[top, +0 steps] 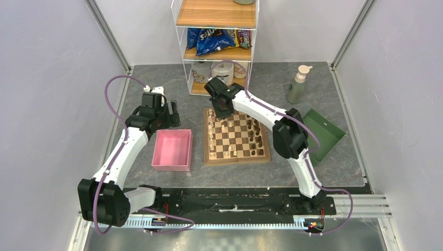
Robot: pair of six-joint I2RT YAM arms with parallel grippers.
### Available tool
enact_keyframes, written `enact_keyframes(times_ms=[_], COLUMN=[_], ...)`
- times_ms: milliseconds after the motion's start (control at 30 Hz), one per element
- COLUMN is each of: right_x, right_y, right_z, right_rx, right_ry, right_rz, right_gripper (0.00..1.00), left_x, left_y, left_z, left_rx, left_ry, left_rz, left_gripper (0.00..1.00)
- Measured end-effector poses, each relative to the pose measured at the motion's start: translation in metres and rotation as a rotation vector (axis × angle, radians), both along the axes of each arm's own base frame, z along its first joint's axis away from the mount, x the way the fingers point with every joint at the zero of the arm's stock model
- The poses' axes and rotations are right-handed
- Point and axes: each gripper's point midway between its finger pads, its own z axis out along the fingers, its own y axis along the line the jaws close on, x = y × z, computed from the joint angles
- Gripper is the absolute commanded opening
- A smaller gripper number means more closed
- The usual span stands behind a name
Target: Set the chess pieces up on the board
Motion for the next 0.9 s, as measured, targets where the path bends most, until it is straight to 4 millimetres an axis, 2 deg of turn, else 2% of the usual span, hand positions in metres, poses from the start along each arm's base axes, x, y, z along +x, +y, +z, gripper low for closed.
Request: enact_keyframes(times_ms=[167,400,667,900], right_x=[-0.009,-0.007,-0.008,-0.009], right_y=[0.013,0.019,0.021,0.022], right_z=[0.003,0.004,-0.016,-0.017], right_rx=[0.013,0.026,0.009,0.011], right_ry=[0.001,0.002,0.037,0.043], right_rz=[0.032,0.038,0.040,0.043], right_gripper=[0.17,0.17,0.18,0.20], left_x=[0.000,0.000,0.000,0.000], left_y=[0.000,0.000,0.000,0.000], left_z=[0.000,0.000,0.000,0.000], left_rx=[0.000,0.000,0.000,0.000], left_ry=[0.000,0.000,0.000,0.000], left_rz=[0.000,0.000,0.000,0.000], left_gripper=[0.93,0.93,0.92,0.93])
